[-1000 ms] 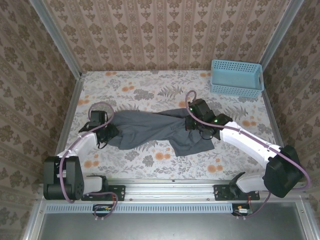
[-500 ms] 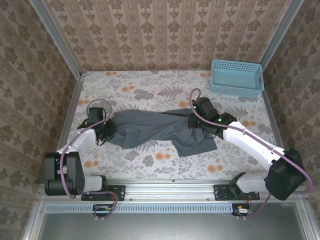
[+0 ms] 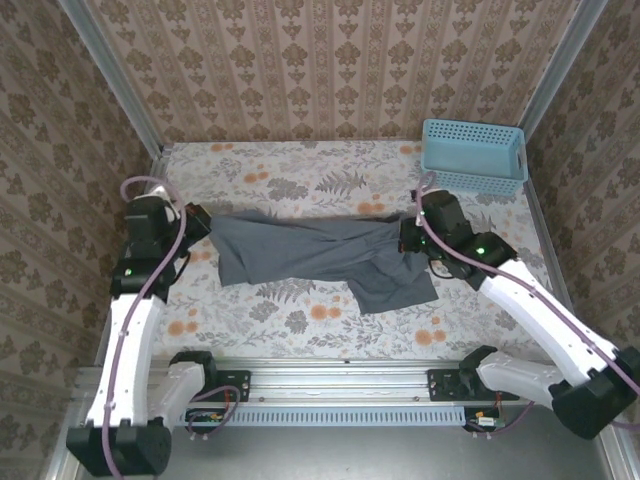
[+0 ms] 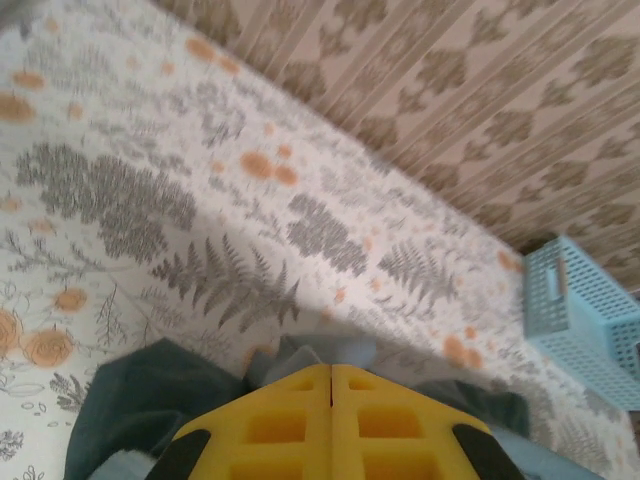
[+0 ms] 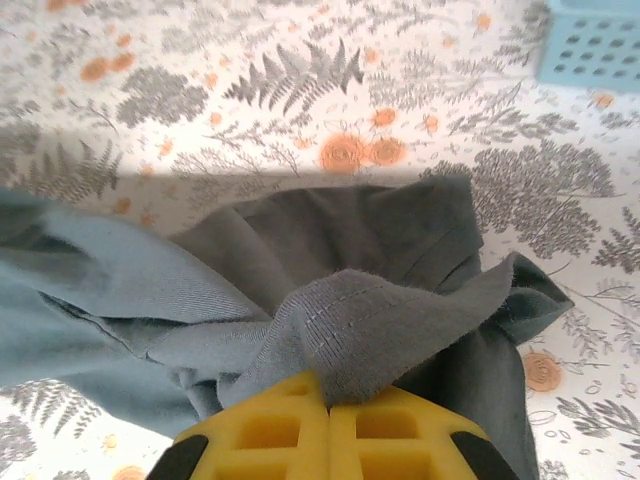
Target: Fold the inside-out t-shirt
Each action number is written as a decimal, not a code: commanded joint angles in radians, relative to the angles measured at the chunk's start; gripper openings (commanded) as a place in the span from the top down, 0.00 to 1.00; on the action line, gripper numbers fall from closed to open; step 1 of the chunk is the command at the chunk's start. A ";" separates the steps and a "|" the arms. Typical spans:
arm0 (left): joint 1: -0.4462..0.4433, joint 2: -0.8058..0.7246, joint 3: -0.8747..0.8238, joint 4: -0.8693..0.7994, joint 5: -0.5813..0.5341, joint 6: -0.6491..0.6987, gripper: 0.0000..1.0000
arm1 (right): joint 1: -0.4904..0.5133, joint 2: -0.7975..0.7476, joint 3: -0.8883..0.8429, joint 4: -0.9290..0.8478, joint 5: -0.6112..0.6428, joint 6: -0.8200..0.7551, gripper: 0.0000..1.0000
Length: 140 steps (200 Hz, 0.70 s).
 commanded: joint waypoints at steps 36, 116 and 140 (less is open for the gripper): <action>0.043 0.148 0.001 -0.052 -0.092 0.001 1.00 | -0.020 0.031 -0.002 -0.003 -0.052 -0.003 0.92; 0.088 0.564 0.008 0.085 0.002 -0.029 1.00 | -0.051 0.452 -0.046 0.212 -0.216 0.044 0.91; 0.071 0.589 -0.001 0.098 0.015 -0.011 1.00 | -0.060 0.489 -0.045 0.231 -0.230 0.046 0.84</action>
